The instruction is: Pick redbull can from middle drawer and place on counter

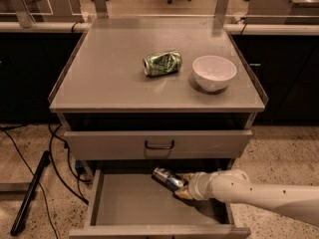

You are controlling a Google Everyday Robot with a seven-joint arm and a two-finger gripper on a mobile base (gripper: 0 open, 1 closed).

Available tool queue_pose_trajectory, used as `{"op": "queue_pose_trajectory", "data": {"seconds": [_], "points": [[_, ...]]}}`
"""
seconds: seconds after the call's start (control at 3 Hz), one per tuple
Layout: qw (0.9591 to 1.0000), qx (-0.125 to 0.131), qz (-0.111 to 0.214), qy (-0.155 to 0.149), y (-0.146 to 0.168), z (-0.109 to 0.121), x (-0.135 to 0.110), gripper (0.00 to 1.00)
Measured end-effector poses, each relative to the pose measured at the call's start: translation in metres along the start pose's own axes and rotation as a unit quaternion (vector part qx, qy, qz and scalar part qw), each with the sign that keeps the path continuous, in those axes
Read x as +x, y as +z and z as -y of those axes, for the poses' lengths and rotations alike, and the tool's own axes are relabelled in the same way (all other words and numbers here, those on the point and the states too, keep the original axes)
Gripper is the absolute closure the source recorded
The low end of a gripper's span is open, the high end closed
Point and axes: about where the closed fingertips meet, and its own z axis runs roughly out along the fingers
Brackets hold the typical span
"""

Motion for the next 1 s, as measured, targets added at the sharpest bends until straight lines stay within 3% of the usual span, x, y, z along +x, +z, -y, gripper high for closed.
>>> {"op": "queue_pose_trajectory", "data": {"seconds": [0.67, 1.0], "points": [[0.9985, -0.033, -0.001, -0.045, -0.049, -0.003, -0.002, 1.0], [0.9953, -0.055, 0.008, -0.08, -0.089, 0.012, -0.02, 1.0]]}}
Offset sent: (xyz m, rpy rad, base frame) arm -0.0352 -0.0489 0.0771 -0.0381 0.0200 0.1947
